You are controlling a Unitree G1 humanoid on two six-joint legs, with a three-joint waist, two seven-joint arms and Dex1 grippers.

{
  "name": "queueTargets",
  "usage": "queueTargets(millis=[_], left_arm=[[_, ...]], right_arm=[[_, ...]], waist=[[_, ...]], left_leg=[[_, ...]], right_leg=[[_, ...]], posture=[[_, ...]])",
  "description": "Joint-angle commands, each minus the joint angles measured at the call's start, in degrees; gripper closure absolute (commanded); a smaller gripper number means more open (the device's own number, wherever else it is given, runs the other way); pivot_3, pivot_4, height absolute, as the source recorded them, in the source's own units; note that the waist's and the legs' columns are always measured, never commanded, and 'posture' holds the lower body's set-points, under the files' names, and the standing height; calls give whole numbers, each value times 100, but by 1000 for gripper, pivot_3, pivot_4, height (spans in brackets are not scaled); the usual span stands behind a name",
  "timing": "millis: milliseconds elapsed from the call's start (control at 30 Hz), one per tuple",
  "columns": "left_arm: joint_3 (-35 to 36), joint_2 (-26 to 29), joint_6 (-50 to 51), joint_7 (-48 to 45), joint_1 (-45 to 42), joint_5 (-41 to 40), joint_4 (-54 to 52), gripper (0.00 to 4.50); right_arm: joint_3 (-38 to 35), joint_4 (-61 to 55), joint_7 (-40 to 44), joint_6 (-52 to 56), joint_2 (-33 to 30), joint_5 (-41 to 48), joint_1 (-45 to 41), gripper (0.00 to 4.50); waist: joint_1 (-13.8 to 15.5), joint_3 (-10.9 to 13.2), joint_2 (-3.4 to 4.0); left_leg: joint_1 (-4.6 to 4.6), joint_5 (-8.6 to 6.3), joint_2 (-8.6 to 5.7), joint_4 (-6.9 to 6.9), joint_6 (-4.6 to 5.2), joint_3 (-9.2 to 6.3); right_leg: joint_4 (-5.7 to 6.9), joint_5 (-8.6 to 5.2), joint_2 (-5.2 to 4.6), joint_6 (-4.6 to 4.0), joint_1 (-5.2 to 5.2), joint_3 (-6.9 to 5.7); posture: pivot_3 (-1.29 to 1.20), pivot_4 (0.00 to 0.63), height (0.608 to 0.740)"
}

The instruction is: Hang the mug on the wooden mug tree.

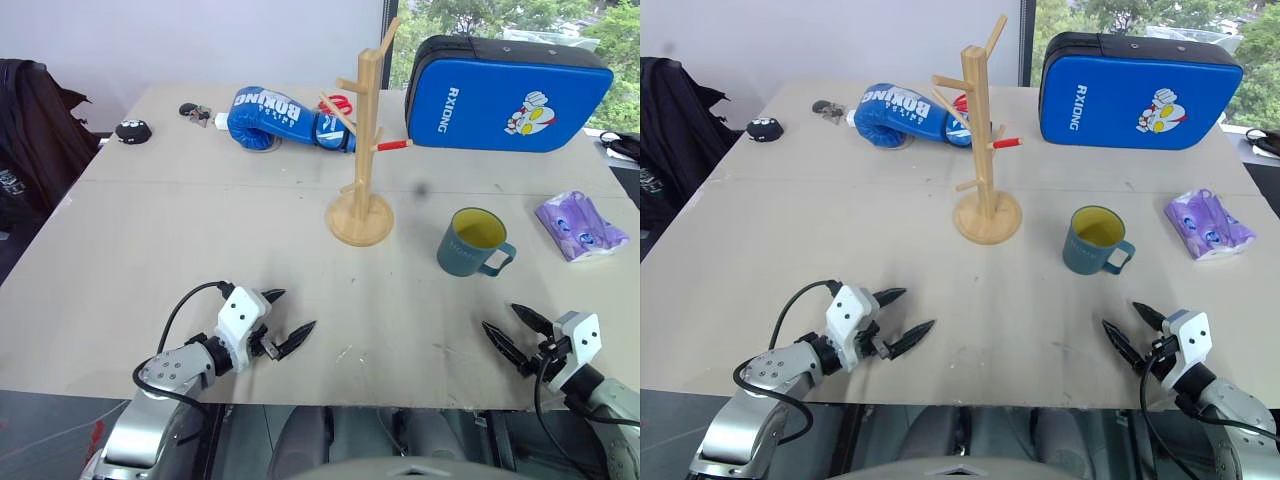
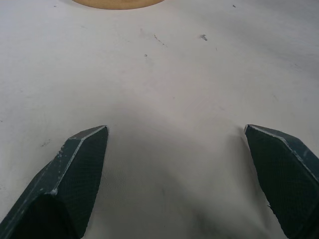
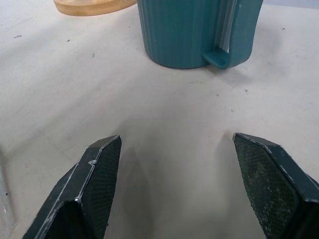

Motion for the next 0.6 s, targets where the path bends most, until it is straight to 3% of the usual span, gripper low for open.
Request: queueTargets(millis=[33, 600], left_arm=[[-15, 10, 37, -63, 23, -101, -101, 0], [12, -67, 69, -11, 72, -209, -174, 0]], right_arm=[[-181, -183, -9, -97, -57, 90, -21, 922], [-100, -130, 3, -94, -49, 22, -134, 922]], waist=[[0, 0, 0], [1, 0, 0]], left_leg=[[0, 0, 0, 0, 0, 0], [0, 0, 0, 0, 0, 0]], right_leg=[[0, 0, 0, 0, 0, 0], [0, 0, 0, 0, 0, 0]], posture=[[0, 150, 737], [0, 150, 737]])
